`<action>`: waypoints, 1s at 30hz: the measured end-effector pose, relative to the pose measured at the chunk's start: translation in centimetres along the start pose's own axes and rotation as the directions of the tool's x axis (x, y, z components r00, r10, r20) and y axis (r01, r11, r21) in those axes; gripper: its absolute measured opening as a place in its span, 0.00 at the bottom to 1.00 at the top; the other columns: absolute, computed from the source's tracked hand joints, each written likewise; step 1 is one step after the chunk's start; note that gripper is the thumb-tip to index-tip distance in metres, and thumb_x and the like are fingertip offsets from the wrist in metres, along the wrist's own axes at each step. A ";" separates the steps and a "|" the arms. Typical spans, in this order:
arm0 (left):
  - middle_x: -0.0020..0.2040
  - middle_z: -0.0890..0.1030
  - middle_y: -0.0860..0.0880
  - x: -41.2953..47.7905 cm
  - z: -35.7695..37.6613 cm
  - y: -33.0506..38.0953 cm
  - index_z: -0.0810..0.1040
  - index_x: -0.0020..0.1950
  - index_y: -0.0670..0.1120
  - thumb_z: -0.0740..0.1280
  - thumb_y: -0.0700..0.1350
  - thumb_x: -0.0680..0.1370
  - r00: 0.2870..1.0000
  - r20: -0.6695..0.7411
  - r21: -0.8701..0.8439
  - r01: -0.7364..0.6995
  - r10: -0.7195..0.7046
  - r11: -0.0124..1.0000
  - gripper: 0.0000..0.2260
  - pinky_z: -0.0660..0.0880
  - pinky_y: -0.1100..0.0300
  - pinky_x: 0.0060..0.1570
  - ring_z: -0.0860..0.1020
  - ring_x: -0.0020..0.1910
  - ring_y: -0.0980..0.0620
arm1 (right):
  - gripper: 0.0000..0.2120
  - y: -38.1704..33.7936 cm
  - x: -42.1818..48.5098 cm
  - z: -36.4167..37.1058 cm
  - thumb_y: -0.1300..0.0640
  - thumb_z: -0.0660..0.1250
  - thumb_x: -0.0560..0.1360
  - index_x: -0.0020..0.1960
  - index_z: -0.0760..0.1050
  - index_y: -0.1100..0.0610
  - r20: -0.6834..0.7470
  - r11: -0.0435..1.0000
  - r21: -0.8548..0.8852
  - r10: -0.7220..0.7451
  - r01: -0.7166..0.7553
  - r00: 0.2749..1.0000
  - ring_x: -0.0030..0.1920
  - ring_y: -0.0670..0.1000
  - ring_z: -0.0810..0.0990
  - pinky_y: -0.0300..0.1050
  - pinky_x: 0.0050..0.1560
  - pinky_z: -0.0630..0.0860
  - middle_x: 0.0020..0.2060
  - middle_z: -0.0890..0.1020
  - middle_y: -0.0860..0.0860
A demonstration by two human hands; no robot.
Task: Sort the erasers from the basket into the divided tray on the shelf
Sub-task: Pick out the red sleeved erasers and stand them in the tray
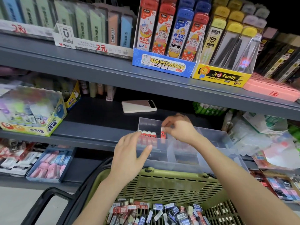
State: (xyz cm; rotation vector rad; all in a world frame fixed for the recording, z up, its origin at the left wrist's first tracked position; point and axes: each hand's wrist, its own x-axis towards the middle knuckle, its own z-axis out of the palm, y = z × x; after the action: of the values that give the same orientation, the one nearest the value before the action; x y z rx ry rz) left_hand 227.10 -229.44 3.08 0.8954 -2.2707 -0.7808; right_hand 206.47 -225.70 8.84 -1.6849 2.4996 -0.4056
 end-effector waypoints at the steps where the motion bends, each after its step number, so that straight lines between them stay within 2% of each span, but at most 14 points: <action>1: 0.69 0.71 0.53 0.0 0.0 0.0 0.67 0.72 0.49 0.59 0.59 0.78 1.000 0.000 -0.004 0.000 0.000 1.000 0.25 0.60 0.58 0.67 0.66 0.69 0.53 | 0.07 0.0 0.2 0.2 0.50 0.67 0.73 0.50 0.80 0.49 0.047 0.998 -0.058 -0.011 0.013 0.999 0.53 0.50 0.74 0.41 0.56 0.64 0.46 0.84 0.45; 4: 0.68 0.72 0.53 0.0 0.0 -0.1 0.67 0.71 0.49 0.57 0.60 0.78 1.000 -0.002 -0.005 -0.006 0.006 1.000 0.25 0.60 0.60 0.65 0.66 0.68 0.53 | 0.09 -0.2 0.7 0.4 0.48 0.64 0.74 0.49 0.81 0.47 0.116 0.961 -0.265 -0.051 0.081 0.992 0.56 0.50 0.71 0.43 0.58 0.59 0.48 0.83 0.44; 6: 0.68 0.72 0.53 0.0 0.0 -0.1 0.68 0.71 0.49 0.58 0.60 0.78 1.000 -0.005 -0.001 -0.008 0.008 1.000 0.25 0.60 0.60 0.65 0.67 0.68 0.53 | 0.13 -0.2 0.9 0.2 0.47 0.59 0.76 0.50 0.81 0.47 0.180 0.868 -0.457 -0.124 0.195 0.976 0.57 0.51 0.69 0.46 0.60 0.57 0.49 0.82 0.45; 8: 0.67 0.73 0.53 0.0 0.0 -0.1 0.68 0.71 0.49 0.58 0.59 0.78 1.000 -0.009 0.001 -0.011 0.011 1.000 0.24 0.60 0.61 0.64 0.67 0.67 0.53 | 0.16 -0.1 1.0 0.0 0.46 0.55 0.78 0.52 0.81 0.48 0.250 0.829 -0.499 -0.142 0.253 0.958 0.57 0.51 0.68 0.48 0.61 0.57 0.51 0.82 0.45; 11: 0.67 0.73 0.53 0.0 0.1 -0.1 0.68 0.71 0.50 0.57 0.60 0.78 1.000 -0.011 0.008 -0.005 0.005 1.000 0.25 0.59 0.63 0.62 0.67 0.67 0.54 | 0.19 0.4 0.7 -0.2 0.45 0.52 0.80 0.53 0.80 0.48 0.266 0.851 -0.461 -0.137 0.251 0.954 0.57 0.51 0.67 0.49 0.62 0.57 0.52 0.81 0.44; 14: 0.67 0.73 0.53 0.0 0.2 -0.1 0.67 0.71 0.50 0.57 0.60 0.78 1.000 -0.008 0.016 0.002 -0.002 1.000 0.25 0.59 0.63 0.62 0.66 0.67 0.54 | 0.18 0.8 -0.4 0.1 0.46 0.53 0.80 0.52 0.80 0.48 0.167 0.871 -0.433 -0.176 0.233 0.970 0.56 0.50 0.68 0.49 0.61 0.57 0.51 0.81 0.43; 17: 0.68 0.72 0.52 0.0 0.1 -0.1 0.67 0.72 0.50 0.57 0.60 0.78 1.000 0.006 0.014 0.014 -0.014 1.000 0.25 0.59 0.62 0.62 0.66 0.68 0.52 | 0.14 0.8 -2.5 0.0 0.49 0.58 0.79 0.49 0.81 0.50 -0.027 0.920 -0.324 -0.244 0.222 0.969 0.54 0.52 0.71 0.46 0.54 0.59 0.48 0.82 0.42; 19: 0.68 0.72 0.51 -0.1 0.0 0.0 0.67 0.72 0.49 0.56 0.60 0.78 0.999 0.028 0.012 0.021 -0.021 1.000 0.25 0.60 0.60 0.63 0.66 0.68 0.51 | 0.10 0.6 -4.5 -0.2 0.52 0.64 0.77 0.45 0.82 0.52 -0.198 0.937 -0.227 -0.312 0.266 0.929 0.50 0.55 0.75 0.47 0.48 0.61 0.45 0.83 0.44; 21: 0.69 0.72 0.50 0.0 -0.1 0.0 0.67 0.72 0.49 0.57 0.59 0.78 0.999 0.045 0.017 0.024 -0.025 1.000 0.25 0.61 0.58 0.64 0.66 0.68 0.49 | 0.09 0.2 -7.1 -0.1 0.54 0.65 0.76 0.44 0.82 0.54 -0.374 0.937 -0.148 -0.348 0.315 0.860 0.45 0.55 0.76 0.47 0.44 0.64 0.43 0.83 0.46; 24: 0.68 0.72 0.47 -0.1 -0.2 0.5 0.67 0.71 0.46 0.59 0.56 0.79 0.998 0.044 0.016 0.033 -0.034 0.999 0.23 0.61 0.55 0.66 0.67 0.68 0.46 | 0.11 -0.2 -12.1 1.3 0.54 0.62 0.77 0.43 0.80 0.57 -0.492 0.914 -0.069 -0.380 0.400 0.783 0.42 0.54 0.75 0.48 0.43 0.68 0.40 0.81 0.49; 27: 0.65 0.74 0.44 -1.2 -0.7 1.4 0.70 0.68 0.42 0.62 0.50 0.80 0.997 -0.076 -0.023 0.027 -0.029 0.999 0.20 0.61 0.56 0.64 0.69 0.65 0.44 | 0.10 0.1 -17.4 4.5 0.55 0.62 0.77 0.42 0.77 0.58 -0.431 0.895 0.008 -0.400 0.446 0.809 0.38 0.51 0.74 0.44 0.41 0.68 0.36 0.78 0.49; 29: 0.60 0.76 0.44 -2.8 -1.2 1.9 0.74 0.64 0.41 0.63 0.47 0.80 0.977 -0.212 -0.036 -0.015 0.007 0.999 0.15 0.63 0.59 0.60 0.72 0.61 0.45 | 0.10 0.7 -20.0 7.5 0.54 0.63 0.76 0.43 0.79 0.59 -0.265 0.914 0.091 -0.359 0.394 0.895 0.38 0.52 0.76 0.45 0.40 0.73 0.36 0.80 0.50; 30: 0.58 0.77 0.45 -3.7 -1.6 1.9 0.75 0.62 0.41 0.63 0.47 0.79 0.962 -0.273 -0.028 -0.041 0.032 0.999 0.14 0.65 0.58 0.58 0.73 0.58 0.46 | 0.11 0.8 -20.8 9.1 0.53 0.63 0.77 0.46 0.80 0.59 -0.123 0.937 0.150 -0.299 0.315 0.946 0.41 0.53 0.78 0.47 0.42 0.76 0.38 0.81 0.51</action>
State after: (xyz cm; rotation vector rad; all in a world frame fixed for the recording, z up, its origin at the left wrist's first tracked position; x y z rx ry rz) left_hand 229.68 -226.08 4.33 0.8845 -2.0217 -0.6348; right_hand 215.79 -207.71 -1.44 -2.0330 2.1881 -0.7220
